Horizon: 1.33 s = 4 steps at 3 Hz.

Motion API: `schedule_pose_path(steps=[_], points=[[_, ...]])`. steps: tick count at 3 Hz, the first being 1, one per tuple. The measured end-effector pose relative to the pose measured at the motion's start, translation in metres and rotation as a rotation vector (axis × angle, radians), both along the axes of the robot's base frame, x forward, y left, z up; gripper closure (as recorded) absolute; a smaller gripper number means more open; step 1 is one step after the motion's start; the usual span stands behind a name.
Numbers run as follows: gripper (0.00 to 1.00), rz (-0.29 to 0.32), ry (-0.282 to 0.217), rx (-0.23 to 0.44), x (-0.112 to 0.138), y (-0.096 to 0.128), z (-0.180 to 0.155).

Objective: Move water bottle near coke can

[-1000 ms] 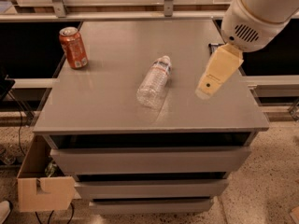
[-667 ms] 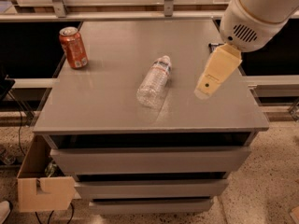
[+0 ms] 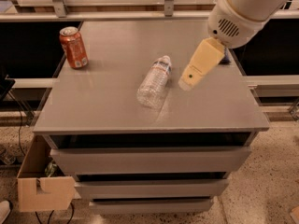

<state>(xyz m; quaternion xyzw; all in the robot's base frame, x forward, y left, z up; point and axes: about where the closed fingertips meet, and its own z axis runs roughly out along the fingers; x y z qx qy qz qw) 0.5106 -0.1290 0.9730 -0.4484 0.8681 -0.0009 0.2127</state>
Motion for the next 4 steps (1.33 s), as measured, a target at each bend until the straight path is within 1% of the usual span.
schedule_pose_path(steps=[1,2,3,4], points=[[0.0,-0.036,0.027,0.059,0.021,0.03,0.002],[0.0,-0.097,0.074,0.065,0.038,0.066,-0.008],[0.0,-0.17,0.121,0.055,0.05,0.102,-0.027],[0.0,-0.233,0.194,0.02,0.053,0.129,-0.054]])
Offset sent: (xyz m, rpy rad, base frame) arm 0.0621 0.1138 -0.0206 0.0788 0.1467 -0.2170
